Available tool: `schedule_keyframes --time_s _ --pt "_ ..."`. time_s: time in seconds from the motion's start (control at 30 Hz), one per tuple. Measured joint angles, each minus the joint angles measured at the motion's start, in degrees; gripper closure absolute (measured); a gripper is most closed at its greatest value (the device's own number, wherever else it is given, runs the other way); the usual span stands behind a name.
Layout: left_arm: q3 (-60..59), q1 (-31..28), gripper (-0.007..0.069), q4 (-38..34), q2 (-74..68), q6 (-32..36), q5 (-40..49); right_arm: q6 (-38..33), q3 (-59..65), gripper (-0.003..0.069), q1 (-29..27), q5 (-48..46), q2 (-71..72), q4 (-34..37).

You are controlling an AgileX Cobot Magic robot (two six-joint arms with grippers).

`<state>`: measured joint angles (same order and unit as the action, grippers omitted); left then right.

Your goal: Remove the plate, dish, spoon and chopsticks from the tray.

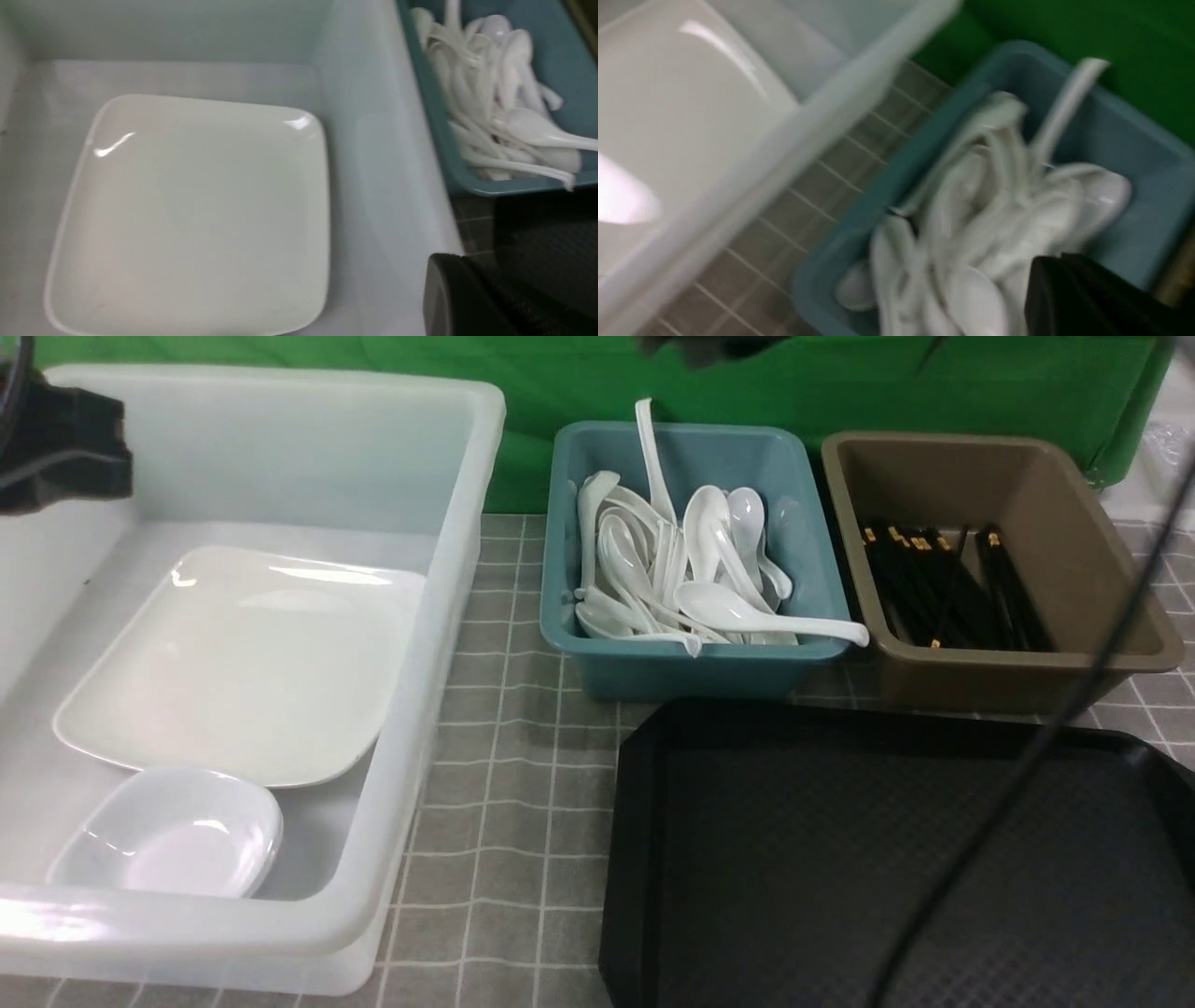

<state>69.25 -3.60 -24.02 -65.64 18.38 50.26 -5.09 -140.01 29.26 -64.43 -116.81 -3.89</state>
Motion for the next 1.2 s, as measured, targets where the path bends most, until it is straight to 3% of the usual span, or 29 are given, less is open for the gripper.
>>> schedule_keyframes --time_s 0.07,0.27,0.47,0.57,0.7,0.77,0.83,0.97,1.07,1.2 --pt "0.00 0.00 0.0622 -3.74 0.15 2.87 1.06 0.60 0.31 0.0633 -1.78 -2.42 7.12 -2.96" --pt "0.00 0.33 0.0622 -5.67 2.29 4.15 1.43 4.09 5.46 0.0634 -2.05 -2.42 24.81 -8.96" --pt "0.00 6.50 0.0622 -5.46 5.80 4.26 1.47 7.05 19.28 0.0636 -2.08 -0.56 42.71 -11.81" --pt "0.00 11.84 0.0622 -4.16 8.20 4.26 1.49 10.50 31.65 0.0636 -2.08 5.22 53.80 -13.50" --pt "0.00 18.79 0.0622 -2.10 13.46 4.32 4.08 17.49 58.37 0.0636 -2.08 20.01 75.82 -18.49" --pt "0.00 19.56 0.0622 -2.01 14.63 3.97 5.10 19.05 63.16 0.0636 -2.08 23.10 80.39 -19.47" --pt "-0.23 20.27 0.0622 -2.01 17.49 2.21 7.14 23.99 77.53 0.0636 -2.08 33.95 89.47 -22.19" --pt "-5.02 20.34 0.0622 -1.58 24.53 -1.50 6.68 26.94 97.48 0.0636 -2.08 51.54 101.44 -23.45" --pt "-11.95 20.34 0.0622 1.46 32.54 -8.53 3.18 28.75 109.05 0.0636 -2.08 61.55 108.00 -23.57" --pt "-21.92 20.34 0.0622 3.96 41.21 -11.50 1.15 29.58 115.76 0.0634 -2.08 67.03 111.77 -23.69"
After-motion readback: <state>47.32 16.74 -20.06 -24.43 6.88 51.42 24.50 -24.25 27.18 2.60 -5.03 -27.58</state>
